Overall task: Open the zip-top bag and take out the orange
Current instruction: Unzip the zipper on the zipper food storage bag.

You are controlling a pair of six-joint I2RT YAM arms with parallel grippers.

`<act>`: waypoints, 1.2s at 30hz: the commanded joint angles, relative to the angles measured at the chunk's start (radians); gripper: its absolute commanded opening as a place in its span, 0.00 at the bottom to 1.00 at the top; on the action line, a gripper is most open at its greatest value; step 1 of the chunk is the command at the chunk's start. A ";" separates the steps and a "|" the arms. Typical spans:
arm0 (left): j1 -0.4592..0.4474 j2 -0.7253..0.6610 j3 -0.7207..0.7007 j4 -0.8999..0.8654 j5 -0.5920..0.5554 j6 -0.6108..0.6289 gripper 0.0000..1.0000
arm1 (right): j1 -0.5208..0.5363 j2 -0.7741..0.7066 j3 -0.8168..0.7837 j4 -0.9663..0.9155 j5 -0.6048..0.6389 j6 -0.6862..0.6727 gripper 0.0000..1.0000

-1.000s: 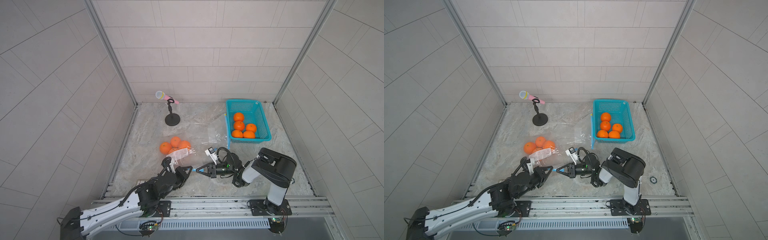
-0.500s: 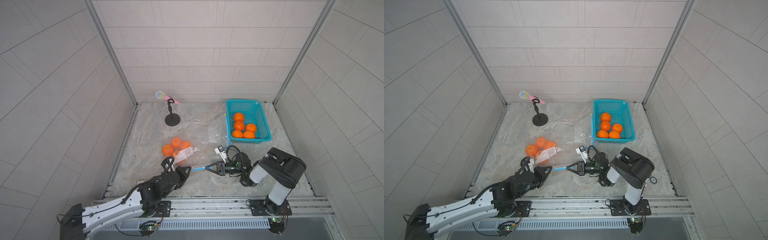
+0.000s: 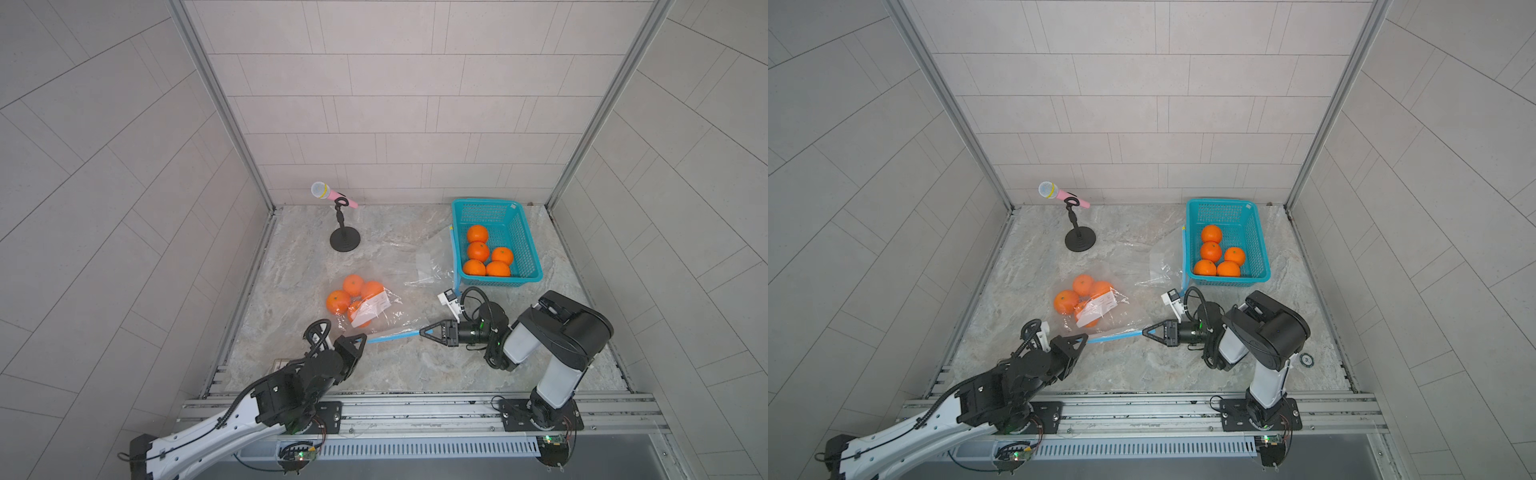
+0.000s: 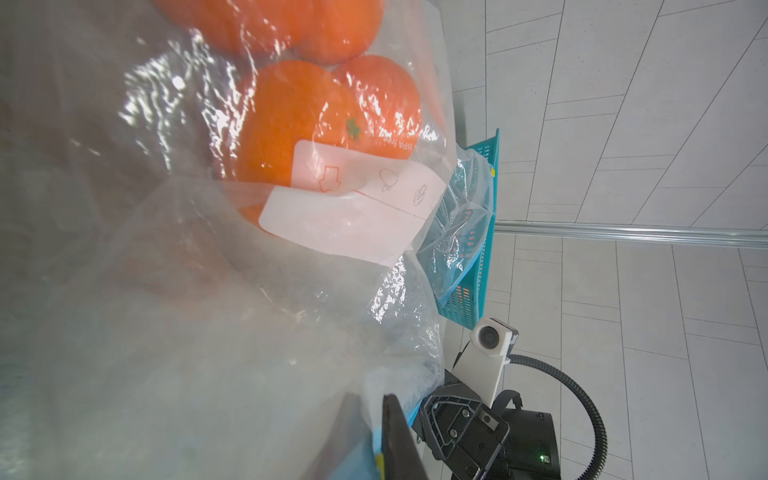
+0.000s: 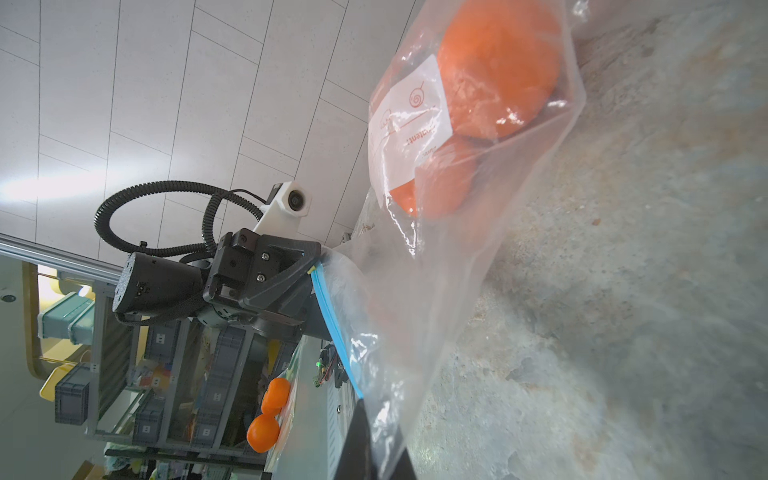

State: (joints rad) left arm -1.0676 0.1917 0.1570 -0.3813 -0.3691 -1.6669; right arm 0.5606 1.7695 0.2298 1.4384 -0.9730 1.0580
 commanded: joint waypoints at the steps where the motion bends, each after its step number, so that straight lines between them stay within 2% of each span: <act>1: 0.024 -0.029 0.009 -0.304 -0.224 0.025 0.05 | -0.067 0.013 -0.027 -0.029 0.077 -0.010 0.00; 15: 0.027 0.006 0.060 -0.367 -0.233 0.058 0.06 | -0.114 0.008 -0.026 -0.027 0.047 -0.001 0.00; 20: 0.026 0.001 0.100 -0.411 -0.249 0.106 0.06 | -0.122 0.014 -0.016 -0.027 0.042 0.003 0.00; 28: 0.026 0.005 0.124 -0.514 -0.239 0.110 0.06 | -0.131 0.015 -0.010 -0.026 0.036 0.007 0.00; 36: 0.027 -0.025 0.194 -0.637 -0.286 0.161 0.06 | -0.131 0.019 -0.016 -0.027 0.032 0.000 0.00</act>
State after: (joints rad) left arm -1.0672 0.1772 0.3180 -0.7467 -0.4480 -1.5612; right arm 0.4915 1.7737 0.2356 1.4326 -1.0302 1.0554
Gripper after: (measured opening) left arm 0.112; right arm 0.046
